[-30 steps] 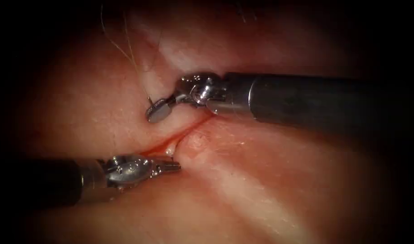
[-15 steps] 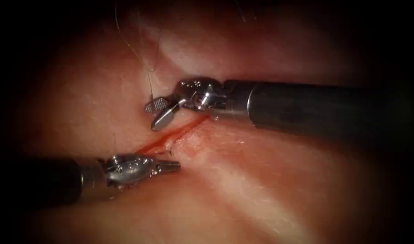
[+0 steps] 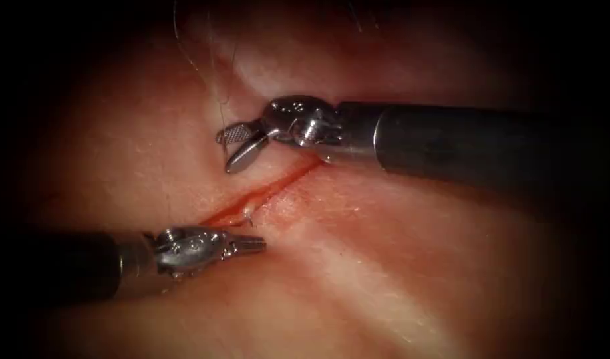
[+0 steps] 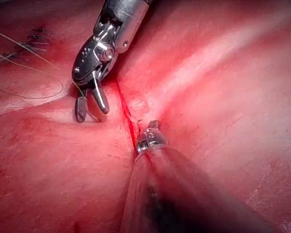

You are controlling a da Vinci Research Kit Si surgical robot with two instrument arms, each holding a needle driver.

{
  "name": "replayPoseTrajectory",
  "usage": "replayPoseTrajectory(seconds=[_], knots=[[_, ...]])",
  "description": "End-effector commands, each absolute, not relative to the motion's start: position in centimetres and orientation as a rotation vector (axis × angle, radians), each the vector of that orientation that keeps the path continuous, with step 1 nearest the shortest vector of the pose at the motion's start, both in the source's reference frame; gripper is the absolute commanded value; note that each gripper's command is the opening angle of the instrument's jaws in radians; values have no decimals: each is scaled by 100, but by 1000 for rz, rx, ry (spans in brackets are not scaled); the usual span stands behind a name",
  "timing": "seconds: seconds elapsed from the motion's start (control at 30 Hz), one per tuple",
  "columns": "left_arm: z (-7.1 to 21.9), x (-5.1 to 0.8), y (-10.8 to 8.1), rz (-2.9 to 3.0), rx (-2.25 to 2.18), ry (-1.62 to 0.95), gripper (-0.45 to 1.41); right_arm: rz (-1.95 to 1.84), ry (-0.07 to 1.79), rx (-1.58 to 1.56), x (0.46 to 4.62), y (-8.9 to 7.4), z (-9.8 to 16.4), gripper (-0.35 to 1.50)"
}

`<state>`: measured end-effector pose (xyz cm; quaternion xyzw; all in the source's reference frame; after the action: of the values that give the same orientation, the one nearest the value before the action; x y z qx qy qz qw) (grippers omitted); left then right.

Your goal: Wound Closure

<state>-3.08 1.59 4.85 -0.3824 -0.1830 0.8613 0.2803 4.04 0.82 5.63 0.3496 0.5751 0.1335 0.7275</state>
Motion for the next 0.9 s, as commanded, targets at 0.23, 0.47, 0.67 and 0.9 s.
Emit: replayPoseTrajectory(seconds=[0.23,0.47,0.67,0.9], knots=[[492,-314,157,2309,-1027,-492,-8,301,1289,772,417,90,565,98],[492,-314,157,2309,-1027,-491,-8,263,1300,854,413,91,564,-35],[493,-314,156,2312,-1024,-491,-8,310,1248,958,413,92,567,-35],[493,-313,156,2313,-1024,-491,-8,348,1156,1084,411,84,575,-35]])
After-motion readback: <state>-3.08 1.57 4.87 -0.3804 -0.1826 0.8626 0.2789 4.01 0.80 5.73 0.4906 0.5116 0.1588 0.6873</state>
